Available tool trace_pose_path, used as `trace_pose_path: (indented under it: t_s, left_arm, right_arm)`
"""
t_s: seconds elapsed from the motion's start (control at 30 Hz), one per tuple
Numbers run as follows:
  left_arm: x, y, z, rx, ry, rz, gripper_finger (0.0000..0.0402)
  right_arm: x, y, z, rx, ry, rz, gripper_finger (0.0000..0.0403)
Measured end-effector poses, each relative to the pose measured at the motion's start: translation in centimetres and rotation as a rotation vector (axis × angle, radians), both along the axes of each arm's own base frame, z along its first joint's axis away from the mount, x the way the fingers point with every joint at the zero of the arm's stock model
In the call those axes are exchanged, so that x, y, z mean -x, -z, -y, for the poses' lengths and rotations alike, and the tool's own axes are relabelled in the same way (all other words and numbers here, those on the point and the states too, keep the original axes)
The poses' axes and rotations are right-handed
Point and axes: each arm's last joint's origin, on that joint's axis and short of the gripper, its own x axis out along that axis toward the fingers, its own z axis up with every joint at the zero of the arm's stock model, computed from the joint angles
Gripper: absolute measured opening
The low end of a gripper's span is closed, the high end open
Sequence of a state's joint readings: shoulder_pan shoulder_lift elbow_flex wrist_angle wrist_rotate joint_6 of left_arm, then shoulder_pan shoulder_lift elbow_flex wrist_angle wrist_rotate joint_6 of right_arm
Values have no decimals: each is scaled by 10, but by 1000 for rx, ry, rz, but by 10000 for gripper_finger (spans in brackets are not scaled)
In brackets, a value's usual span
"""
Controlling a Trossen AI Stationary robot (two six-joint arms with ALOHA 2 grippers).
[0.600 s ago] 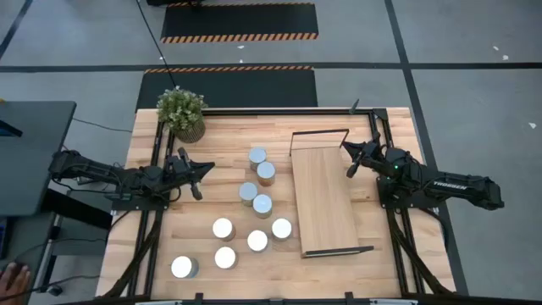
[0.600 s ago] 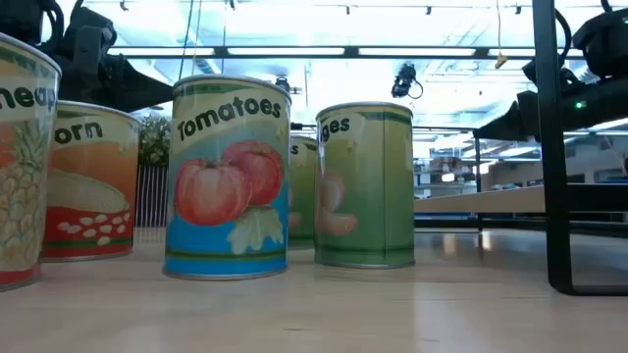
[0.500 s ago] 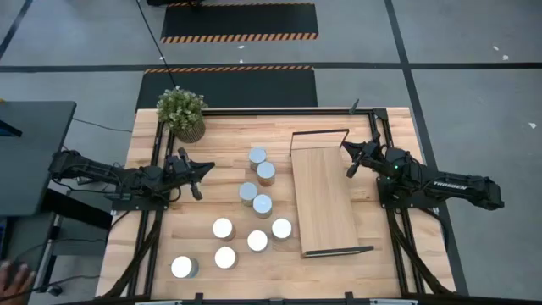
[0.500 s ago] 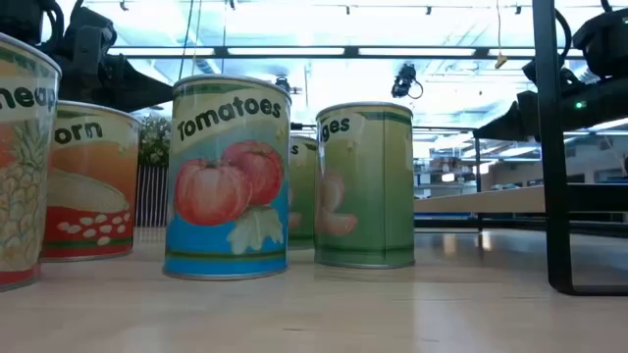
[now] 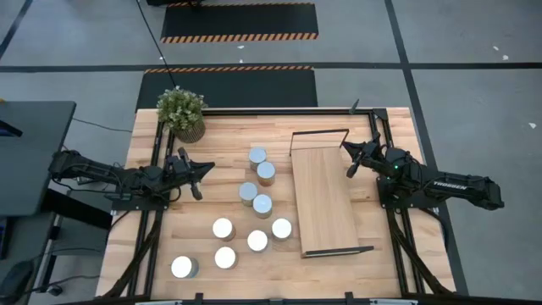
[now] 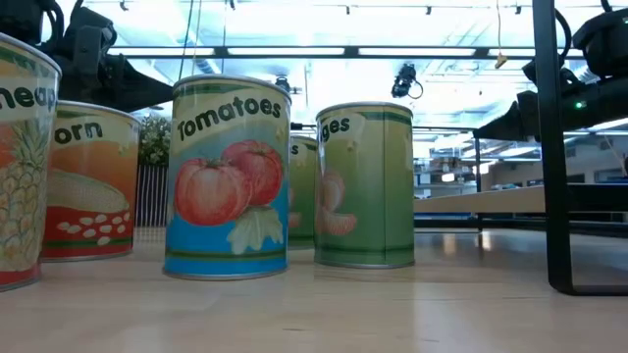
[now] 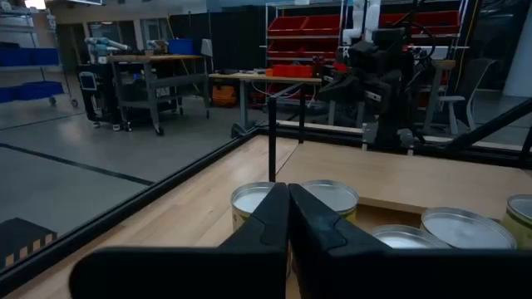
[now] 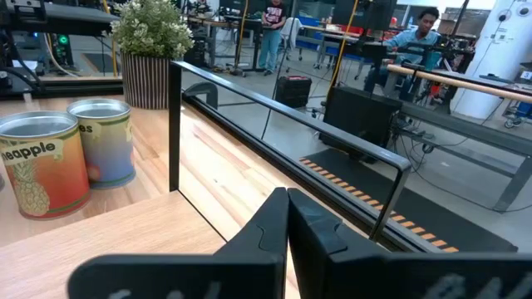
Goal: Pick and place cans onto a shelf
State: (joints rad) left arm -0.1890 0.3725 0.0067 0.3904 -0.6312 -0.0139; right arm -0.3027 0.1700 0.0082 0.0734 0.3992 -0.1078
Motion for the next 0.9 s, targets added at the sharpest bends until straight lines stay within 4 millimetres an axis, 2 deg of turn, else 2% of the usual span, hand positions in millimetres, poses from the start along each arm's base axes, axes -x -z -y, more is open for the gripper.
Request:
trace_pose_path:
  t_s: [0.67,0.73,0.83,0.9]
  left_arm:
    - [0,-1,0,16,0,19,11]
    - [0,-3,0,111,7,79,11]
    - [0,-3,1,364,67,193,11]
    - [0,-6,1,421,73,245,11]
  right_arm:
    - [0,0,0,0,0,0,18]
    - [0,0,0,0,0,0,18]
    - [0,0,0,0,0,0,18]
    - [0,0,0,0,0,0,18]
